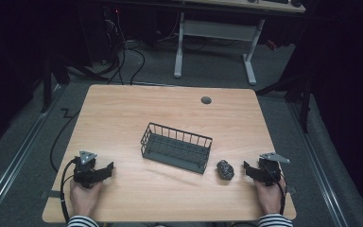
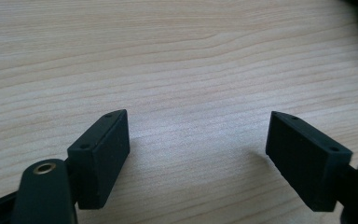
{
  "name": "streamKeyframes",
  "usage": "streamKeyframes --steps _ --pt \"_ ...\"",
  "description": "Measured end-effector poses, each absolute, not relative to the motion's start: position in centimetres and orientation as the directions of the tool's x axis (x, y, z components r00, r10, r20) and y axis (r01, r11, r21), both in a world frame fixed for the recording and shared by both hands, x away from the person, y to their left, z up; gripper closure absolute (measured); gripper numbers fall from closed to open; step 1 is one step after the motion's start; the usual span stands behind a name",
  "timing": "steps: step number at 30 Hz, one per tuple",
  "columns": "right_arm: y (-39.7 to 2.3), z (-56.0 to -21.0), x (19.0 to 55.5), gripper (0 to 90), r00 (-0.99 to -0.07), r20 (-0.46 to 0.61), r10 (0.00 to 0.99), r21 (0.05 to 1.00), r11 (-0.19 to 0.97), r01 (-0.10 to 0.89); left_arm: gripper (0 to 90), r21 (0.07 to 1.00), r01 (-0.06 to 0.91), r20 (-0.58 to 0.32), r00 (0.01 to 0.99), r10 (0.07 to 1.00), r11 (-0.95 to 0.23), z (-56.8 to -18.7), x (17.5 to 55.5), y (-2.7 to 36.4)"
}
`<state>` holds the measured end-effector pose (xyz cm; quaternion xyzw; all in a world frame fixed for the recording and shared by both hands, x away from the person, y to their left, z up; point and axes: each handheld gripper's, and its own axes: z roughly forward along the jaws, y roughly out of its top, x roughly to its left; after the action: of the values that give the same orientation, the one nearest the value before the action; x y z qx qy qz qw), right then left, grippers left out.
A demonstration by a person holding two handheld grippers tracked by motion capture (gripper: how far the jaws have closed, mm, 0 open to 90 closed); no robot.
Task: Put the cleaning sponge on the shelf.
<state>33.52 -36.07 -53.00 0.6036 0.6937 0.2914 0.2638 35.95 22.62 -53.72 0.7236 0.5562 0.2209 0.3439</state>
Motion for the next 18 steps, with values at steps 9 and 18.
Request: streamKeyframes --steps 9,18 --pt "-36.0 -52.6 33.3 33.5 -0.171 0.017 0.985 0.723 0.106 0.683 21.4 0.735 0.652 -0.016 0.290 0.957 -0.185 -53.8 36.0 22.1" --pt "-35.6 -51.2 31.8 32.3 -0.241 0.045 0.970 0.759 0.123 0.639 21.3 0.735 0.652 -0.017 0.291 0.957 -0.185 -53.8 36.0 22.1"
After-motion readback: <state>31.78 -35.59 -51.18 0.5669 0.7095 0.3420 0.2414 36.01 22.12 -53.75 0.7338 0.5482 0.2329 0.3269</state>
